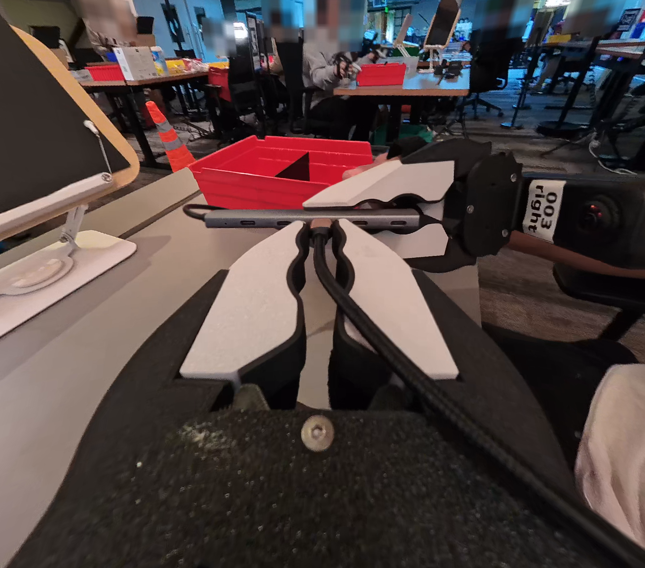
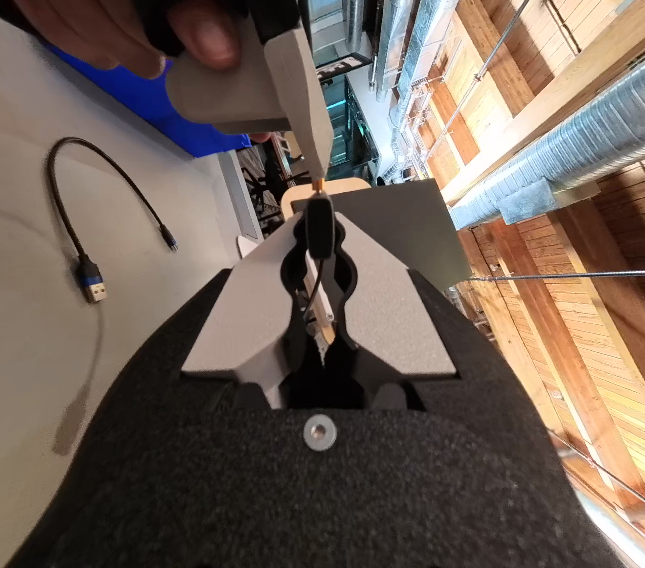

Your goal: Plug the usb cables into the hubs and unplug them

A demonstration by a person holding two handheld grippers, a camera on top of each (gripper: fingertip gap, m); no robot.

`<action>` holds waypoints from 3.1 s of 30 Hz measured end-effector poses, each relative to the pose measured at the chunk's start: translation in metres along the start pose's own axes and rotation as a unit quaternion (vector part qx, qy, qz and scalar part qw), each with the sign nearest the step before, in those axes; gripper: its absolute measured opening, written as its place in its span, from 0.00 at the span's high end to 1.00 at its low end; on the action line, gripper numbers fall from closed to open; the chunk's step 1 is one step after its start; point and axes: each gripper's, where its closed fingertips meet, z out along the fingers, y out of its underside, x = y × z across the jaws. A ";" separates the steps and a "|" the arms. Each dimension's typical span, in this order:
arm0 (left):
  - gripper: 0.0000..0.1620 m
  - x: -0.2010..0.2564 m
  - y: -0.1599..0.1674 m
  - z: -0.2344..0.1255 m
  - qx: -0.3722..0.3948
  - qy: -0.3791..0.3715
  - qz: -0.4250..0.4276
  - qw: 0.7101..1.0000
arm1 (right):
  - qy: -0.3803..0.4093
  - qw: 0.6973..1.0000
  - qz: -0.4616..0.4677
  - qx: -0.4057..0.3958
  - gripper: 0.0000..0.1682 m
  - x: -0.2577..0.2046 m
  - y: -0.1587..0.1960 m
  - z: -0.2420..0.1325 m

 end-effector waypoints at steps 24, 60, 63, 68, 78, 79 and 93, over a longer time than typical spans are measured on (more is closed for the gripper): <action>0.92 0.010 -0.003 -0.001 -0.019 0.025 0.029 0.999 | 0.022 0.999 -0.028 0.035 0.95 0.003 -0.013 -0.004; 0.92 -0.076 0.093 -0.066 -0.133 -0.247 -0.109 0.954 | 0.010 0.985 0.174 -0.010 0.95 0.070 0.054 -0.025; 0.92 -0.079 0.088 -0.069 -0.123 -0.249 -0.095 0.956 | 0.044 0.969 0.241 -0.038 0.95 0.131 0.091 -0.028; 0.92 -0.079 0.093 -0.073 -0.126 -0.239 -0.101 0.957 | -0.015 0.942 0.278 -0.188 0.95 0.191 0.202 -0.022; 0.92 -0.069 0.095 -0.060 -0.122 -0.202 -0.118 0.965 | -0.285 0.820 0.112 -0.485 0.95 0.062 0.408 0.017; 0.92 -0.068 0.093 -0.059 -0.120 -0.201 -0.114 0.965 | -0.288 0.811 0.104 -0.498 0.95 0.050 0.419 0.019; 0.92 -0.073 0.093 -0.057 -0.129 -0.196 -0.100 0.967 | -0.287 0.703 0.392 -0.520 0.68 0.004 0.405 0.003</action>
